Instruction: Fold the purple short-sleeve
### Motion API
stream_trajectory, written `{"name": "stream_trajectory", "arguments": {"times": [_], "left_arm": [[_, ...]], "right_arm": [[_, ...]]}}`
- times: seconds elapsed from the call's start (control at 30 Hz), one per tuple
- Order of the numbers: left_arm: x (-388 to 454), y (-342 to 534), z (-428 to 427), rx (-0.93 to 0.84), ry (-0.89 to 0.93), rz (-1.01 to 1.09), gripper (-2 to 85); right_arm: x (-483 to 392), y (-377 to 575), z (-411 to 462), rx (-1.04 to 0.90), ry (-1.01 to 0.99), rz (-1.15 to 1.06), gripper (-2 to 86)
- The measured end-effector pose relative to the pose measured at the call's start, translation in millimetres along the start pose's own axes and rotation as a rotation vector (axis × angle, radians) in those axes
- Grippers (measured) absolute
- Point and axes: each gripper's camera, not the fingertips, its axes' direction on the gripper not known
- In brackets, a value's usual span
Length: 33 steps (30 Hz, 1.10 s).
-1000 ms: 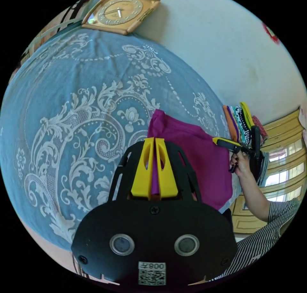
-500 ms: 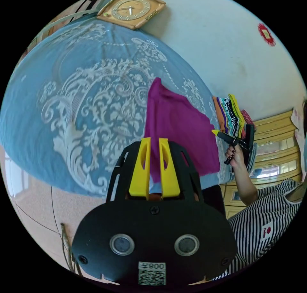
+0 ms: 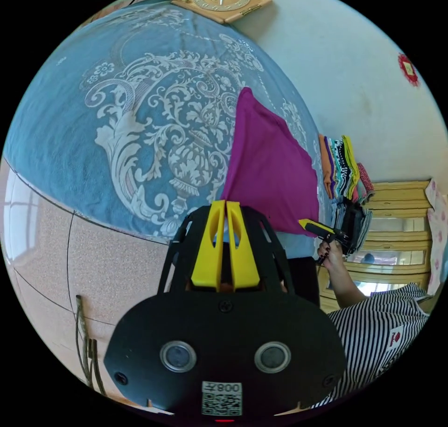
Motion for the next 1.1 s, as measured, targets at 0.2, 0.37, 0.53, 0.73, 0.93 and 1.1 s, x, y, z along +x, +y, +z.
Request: {"name": "stream_trajectory", "arguments": {"times": [0.2,0.37,0.53,0.73,0.93,1.1], "left_arm": [[41.4,17.4,-40.9,0.052,-0.04,0.045,0.3],[80.3,25.9,-58.4,0.005,-0.07,0.038,0.2],[119.3,34.4,-82.7,0.008,-0.071,0.005,0.4],[202.7,39.4,-115.1,-0.008,-0.12,0.113,1.5],[320.3,41.5,-127.1,-0.044,-0.105,0.328,3.9],[447.6,47.4,-99.0,-0.192,-0.069,0.608,6.0]], "right_arm": [[23.2,86.0,-40.0,0.09,0.006,0.089,0.1],[74.7,190.7,-58.1,0.15,0.074,0.29,0.1],[120.0,279.8,-47.1,0.207,-0.054,0.449,0.1],[121.9,362.3,-47.8,0.303,0.062,0.497,0.2],[134.6,420.9,-10.1,0.281,0.031,0.546,0.8],[144.0,461.3,17.7,0.309,-0.051,0.561,0.7]]}}
